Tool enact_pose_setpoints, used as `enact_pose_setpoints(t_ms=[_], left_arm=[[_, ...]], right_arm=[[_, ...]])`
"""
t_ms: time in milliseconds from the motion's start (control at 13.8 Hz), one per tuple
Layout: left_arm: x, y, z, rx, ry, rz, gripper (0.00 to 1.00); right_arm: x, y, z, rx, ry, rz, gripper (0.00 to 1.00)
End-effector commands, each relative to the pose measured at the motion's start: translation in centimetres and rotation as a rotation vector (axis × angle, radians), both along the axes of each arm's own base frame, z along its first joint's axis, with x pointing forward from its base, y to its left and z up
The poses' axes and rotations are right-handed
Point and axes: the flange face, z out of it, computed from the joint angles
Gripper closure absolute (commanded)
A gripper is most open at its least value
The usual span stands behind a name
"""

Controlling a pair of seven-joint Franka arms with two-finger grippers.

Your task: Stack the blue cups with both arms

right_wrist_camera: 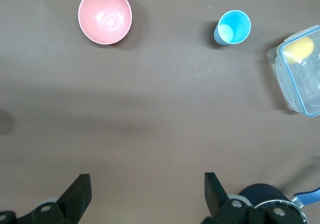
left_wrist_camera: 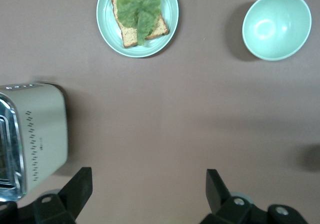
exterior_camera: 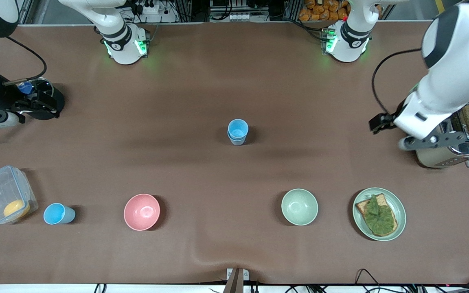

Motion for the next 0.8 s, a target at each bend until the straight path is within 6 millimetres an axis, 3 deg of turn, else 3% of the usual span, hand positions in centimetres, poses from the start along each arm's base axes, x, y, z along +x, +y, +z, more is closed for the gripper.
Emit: enact_pose_setpoints(t_ms=[0,218,363,508,726], left_arm=[[-2.6,2.4,2.2,-0.012,0.022,-0.014,0.00],[-3.0,4.8,4.4,-0.057,-0.001,-0.019,0.00],[-3.3,5.5,5.1,-0.059,0.015,-0.059,0.00],[-3.5,5.7,7.6,-0.060,0.013,-0.071,0.00],[-3.7,6.2,8.7,-0.055,-0.005,-0.068,0.00]], right_arm=[[0.3,-0.4,0.4,-0.011,0.005,-0.005,0.00],[0.3,-0.4,0.4,-0.011,0.005,-0.005,0.00],[0.3,-0.4,0.4,-0.011,0.005,-0.005,0.00],[0.3,-0.4,0.4,-0.011,0.005,-0.005,0.00],[0.3,-0.5,0.4,-0.011,0.005,-0.006,0.00]])
